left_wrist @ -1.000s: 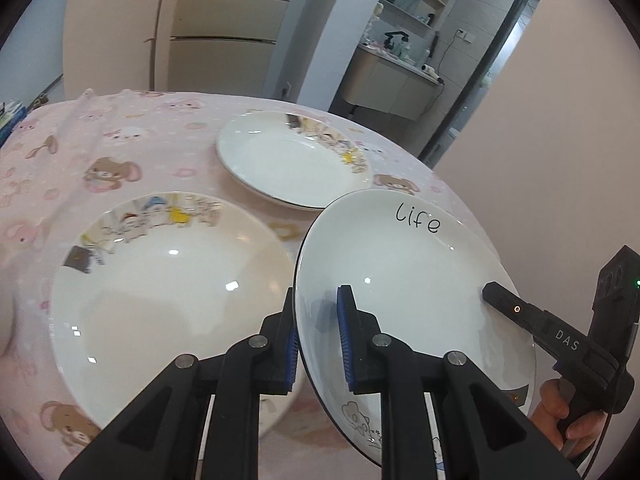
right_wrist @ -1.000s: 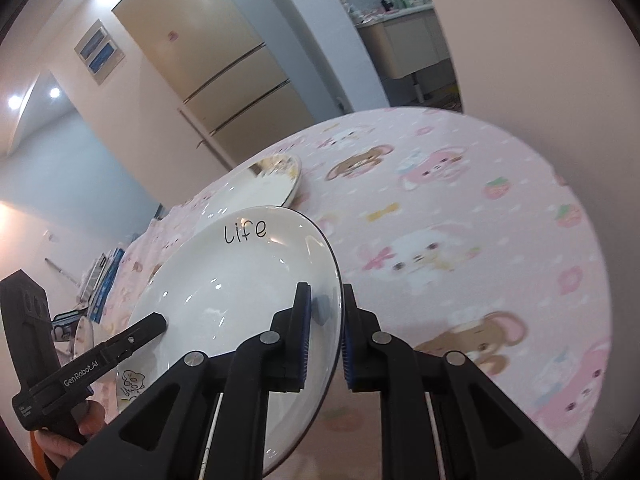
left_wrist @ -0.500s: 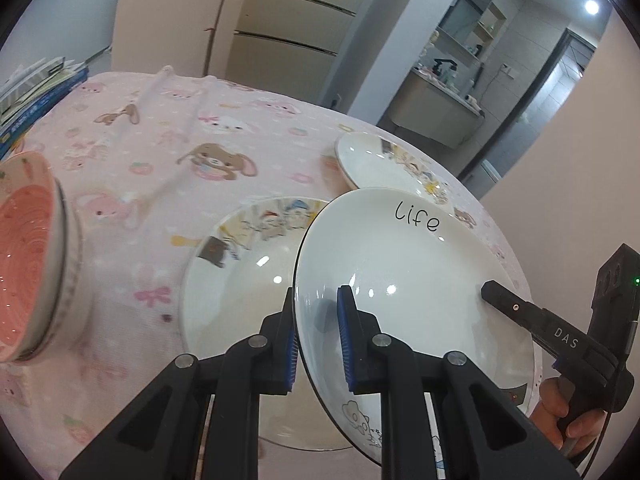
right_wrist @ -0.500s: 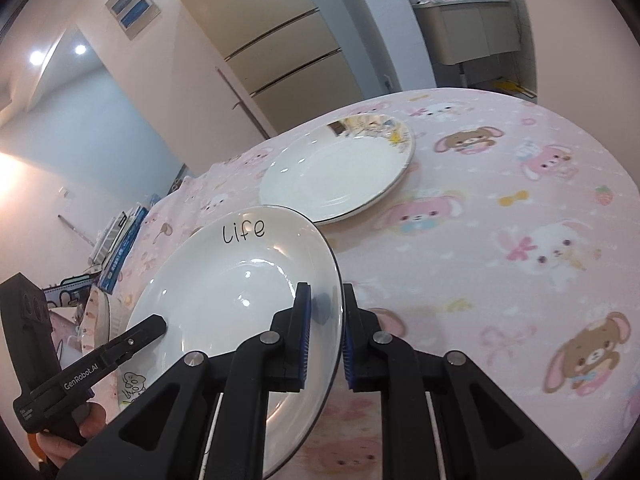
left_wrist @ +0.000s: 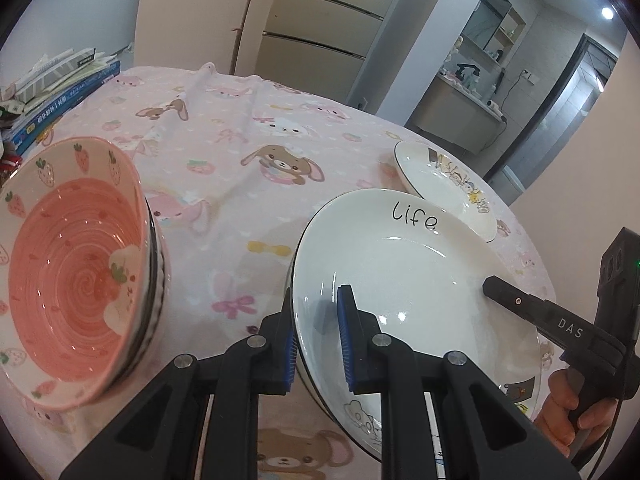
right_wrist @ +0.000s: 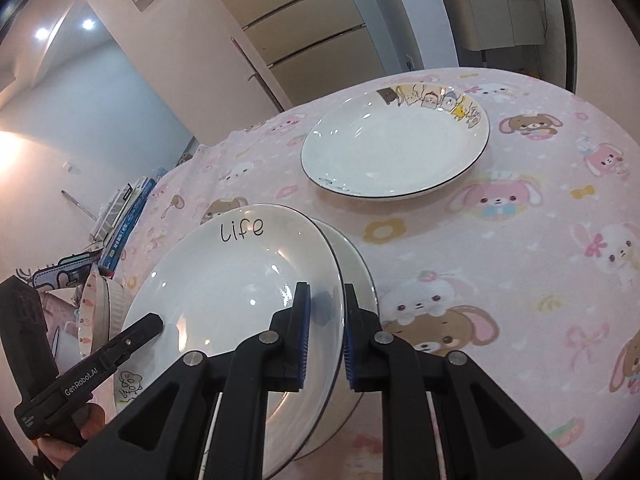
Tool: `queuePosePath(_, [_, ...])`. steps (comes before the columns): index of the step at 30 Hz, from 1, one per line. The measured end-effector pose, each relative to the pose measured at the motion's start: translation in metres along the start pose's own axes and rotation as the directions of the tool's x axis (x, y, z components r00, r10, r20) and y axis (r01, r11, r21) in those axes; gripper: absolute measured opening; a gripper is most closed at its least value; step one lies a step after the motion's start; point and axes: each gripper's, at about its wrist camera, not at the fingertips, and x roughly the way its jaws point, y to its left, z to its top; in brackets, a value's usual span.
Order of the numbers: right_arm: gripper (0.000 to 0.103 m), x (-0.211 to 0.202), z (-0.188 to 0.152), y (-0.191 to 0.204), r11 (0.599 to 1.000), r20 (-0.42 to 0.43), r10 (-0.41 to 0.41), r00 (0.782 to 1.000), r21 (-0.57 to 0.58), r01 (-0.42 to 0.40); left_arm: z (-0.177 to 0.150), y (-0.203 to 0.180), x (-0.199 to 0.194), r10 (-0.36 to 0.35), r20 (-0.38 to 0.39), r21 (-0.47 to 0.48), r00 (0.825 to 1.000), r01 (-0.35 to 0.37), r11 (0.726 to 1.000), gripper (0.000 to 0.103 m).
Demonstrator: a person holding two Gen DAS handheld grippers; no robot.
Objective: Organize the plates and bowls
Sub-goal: 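Lift the 'Life' plate with both tools and carry it over the cartoon-rim plate, then lower the 'Life' plate onto the cartoon-rim plate and open the right tool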
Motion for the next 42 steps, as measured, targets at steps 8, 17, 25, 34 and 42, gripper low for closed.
queuePosePath(8, [0.017, 0.014, -0.002, 0.005, 1.0, -0.022, -0.03, 0.999, -0.01, 0.03, 0.002, 0.006, 0.009, 0.002, 0.005, 0.026, 1.0, -0.002, 1.0, 0.018])
queuePosePath(17, [0.019, 0.017, -0.006, 0.003, 0.997, -0.026, -0.072, 0.997, -0.018, 0.072, 0.002, -0.001, 0.017, 0.017, 0.049, 0.08, 0.999, -0.021, 0.997, 0.019])
queuePosePath(25, [0.021, 0.02, -0.007, 0.011, 0.991, -0.003, -0.117, 0.993, -0.064, 0.116, -0.001, 0.004, 0.02, 0.023, 0.095, 0.059, 0.995, -0.028, 0.998, 0.019])
queuePosePath(34, [0.022, 0.021, -0.007, 0.017, 0.982, 0.018, -0.185, 0.983, -0.043, 0.185, 0.001, 0.017, 0.03, -0.044, 0.04, 0.009, 0.998, 0.043, 0.999, 0.018])
queuePosePath(42, [0.023, 0.02, -0.008, 0.022, 0.972, 0.041, -0.226, 0.973, -0.054, 0.228, 0.001, 0.016, 0.031, -0.055, 0.047, 0.008, 0.997, 0.055, 0.998, 0.019])
